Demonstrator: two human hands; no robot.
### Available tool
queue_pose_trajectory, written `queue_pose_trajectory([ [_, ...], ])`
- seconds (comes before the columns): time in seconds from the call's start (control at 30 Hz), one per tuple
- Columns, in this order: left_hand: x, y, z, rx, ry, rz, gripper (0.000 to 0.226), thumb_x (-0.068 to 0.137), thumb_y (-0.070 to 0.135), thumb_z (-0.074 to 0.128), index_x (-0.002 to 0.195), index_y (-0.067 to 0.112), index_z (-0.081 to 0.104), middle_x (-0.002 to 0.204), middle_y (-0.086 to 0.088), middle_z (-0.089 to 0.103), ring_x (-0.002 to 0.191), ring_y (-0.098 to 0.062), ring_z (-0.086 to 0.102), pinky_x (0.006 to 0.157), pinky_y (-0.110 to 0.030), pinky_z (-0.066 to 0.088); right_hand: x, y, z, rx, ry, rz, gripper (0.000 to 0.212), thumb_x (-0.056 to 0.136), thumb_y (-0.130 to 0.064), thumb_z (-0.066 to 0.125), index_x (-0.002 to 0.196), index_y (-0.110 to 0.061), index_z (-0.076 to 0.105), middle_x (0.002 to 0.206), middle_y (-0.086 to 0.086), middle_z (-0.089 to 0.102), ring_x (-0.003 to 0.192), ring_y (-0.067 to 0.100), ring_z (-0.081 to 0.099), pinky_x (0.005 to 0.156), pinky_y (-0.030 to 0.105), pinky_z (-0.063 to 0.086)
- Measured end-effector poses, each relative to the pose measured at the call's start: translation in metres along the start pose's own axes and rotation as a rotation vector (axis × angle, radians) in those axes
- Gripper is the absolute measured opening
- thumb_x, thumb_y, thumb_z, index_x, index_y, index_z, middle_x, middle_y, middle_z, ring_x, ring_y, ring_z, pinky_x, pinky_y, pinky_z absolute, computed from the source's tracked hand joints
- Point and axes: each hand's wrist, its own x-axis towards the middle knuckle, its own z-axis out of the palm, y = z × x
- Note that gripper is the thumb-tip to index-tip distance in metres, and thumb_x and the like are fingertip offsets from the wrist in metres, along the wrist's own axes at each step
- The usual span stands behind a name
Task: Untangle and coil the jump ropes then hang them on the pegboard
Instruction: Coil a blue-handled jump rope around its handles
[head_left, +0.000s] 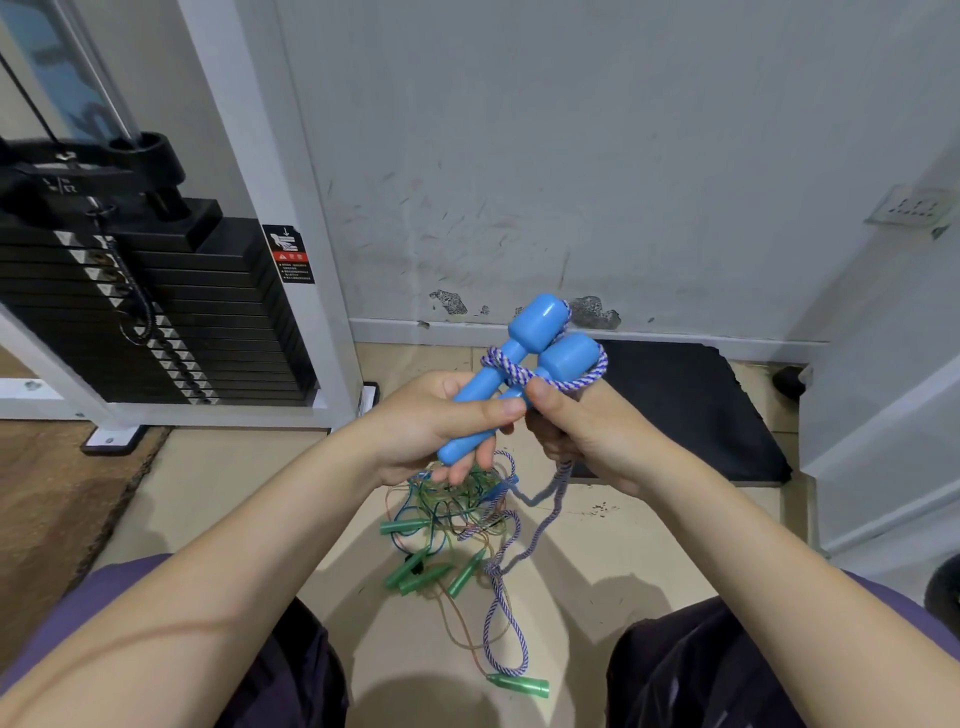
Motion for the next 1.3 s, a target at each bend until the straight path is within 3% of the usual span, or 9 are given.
queue_pose_trajectory([
  [0.13, 0.001, 0.003, -0.006, 0.012, 0.226, 0.058, 0.034, 0.081, 0.035, 0.074, 0.084, 0.007, 0.055, 0.052, -0.006, 0.053, 0.030, -0.013, 0.041, 0.033, -0.015, 0.023, 0.001, 0.004, -0.008, -0.045, 0.052, 0.079, 0.012, 0.097, -0.024, 0.059, 0.087, -0.019, 0.065, 0.056, -0.006, 0.028, 0.048, 0.009, 0.019, 0.047, 0.022, 0.016],
  [0.23, 0.003, 0.005, -0.014, 0.019, 0.368, 0.102, 0.028, 0.089, 0.034, 0.065, 0.084, 0.009, 0.056, 0.053, -0.003, 0.051, 0.035, -0.014, 0.039, 0.038, -0.019, 0.022, 0.002, 0.007, -0.015, -0.102, 0.096, 0.130, 0.007, 0.100, -0.020, 0.053, 0.095, -0.016, 0.052, 0.056, -0.004, 0.030, 0.048, 0.010, 0.017, 0.047, 0.025, 0.012],
  [0.47, 0.002, 0.001, -0.021, 0.103, 0.432, 0.101, 0.027, 0.093, 0.032, 0.063, 0.087, 0.007, 0.055, 0.057, -0.005, 0.053, 0.038, -0.015, 0.041, 0.037, -0.019, 0.027, 0.002, 0.009, -0.019, -0.431, 0.237, 0.007, 0.022, 0.101, -0.018, 0.051, 0.080, -0.014, 0.058, 0.061, 0.004, 0.049, 0.053, 0.015, 0.045, 0.055, 0.027, 0.039],
  [0.57, 0.002, 0.000, -0.024, 0.121, 0.433, 0.087, 0.027, 0.093, 0.031, 0.064, 0.087, 0.006, 0.055, 0.058, -0.006, 0.055, 0.038, -0.016, 0.045, 0.036, -0.021, 0.033, 0.001, 0.007, -0.016, -0.284, 0.176, 0.030, 0.033, 0.102, -0.022, 0.048, 0.072, -0.010, 0.055, 0.065, 0.007, 0.051, 0.062, 0.017, 0.055, 0.065, 0.022, 0.045],
  [0.67, 0.002, -0.001, -0.025, 0.142, 0.400, 0.053, 0.026, 0.095, 0.030, 0.062, 0.089, 0.005, 0.057, 0.065, -0.010, 0.061, 0.042, -0.021, 0.055, 0.038, -0.024, 0.042, -0.002, 0.002, -0.019, -0.131, 0.133, 0.104, 0.036, 0.096, -0.031, 0.054, 0.067, -0.010, 0.051, 0.051, 0.005, 0.035, 0.042, 0.018, 0.035, 0.048, 0.026, 0.037],
  [0.8, 0.003, -0.001, -0.032, 0.231, 0.370, -0.001, 0.027, 0.094, 0.031, 0.063, 0.089, 0.005, 0.056, 0.061, -0.009, 0.058, 0.037, -0.019, 0.049, 0.037, -0.023, 0.036, -0.006, -0.007, -0.030, -0.078, 0.140, 0.054, 0.033, 0.089, -0.031, 0.067, 0.068, -0.010, 0.053, 0.049, 0.001, 0.026, 0.043, 0.012, 0.018, 0.045, 0.021, 0.017],
  [1.0, 0.000, -0.007, -0.011, 0.659, -0.101, -0.171, 0.025, 0.090, 0.037, 0.068, 0.077, 0.019, 0.055, 0.055, -0.004, 0.062, 0.035, -0.018, 0.049, 0.056, -0.028, 0.042, -0.006, -0.011, -0.022, -0.388, 0.174, -0.072, 0.015, 0.093, -0.016, 0.064, 0.079, -0.011, 0.064, 0.052, -0.013, 0.046, 0.048, 0.003, 0.035, 0.049, 0.017, 0.028],
  [1.17, -0.004, 0.001, -0.007, 0.650, -0.232, -0.156, 0.025, 0.090, 0.035, 0.069, 0.069, 0.024, 0.059, 0.054, -0.007, 0.057, 0.034, -0.019, 0.045, 0.053, -0.025, 0.041, 0.000, -0.008, -0.019, -0.559, 0.326, -0.124, 0.010, 0.079, -0.022, 0.079, 0.074, -0.016, 0.073, 0.062, -0.003, 0.058, 0.059, 0.003, 0.043, 0.057, 0.022, 0.036],
  [1.3, -0.005, 0.001, -0.009, 0.661, -0.240, -0.154, 0.026, 0.088, 0.035, 0.071, 0.075, 0.015, 0.060, 0.055, -0.009, 0.057, 0.034, -0.020, 0.042, 0.049, -0.023, 0.038, 0.003, -0.003, -0.015, -0.524, 0.324, -0.071, 0.041, 0.072, -0.024, 0.086, 0.086, -0.019, 0.047, 0.065, -0.001, 0.050, 0.058, 0.011, 0.040, 0.055, 0.027, 0.036],
])
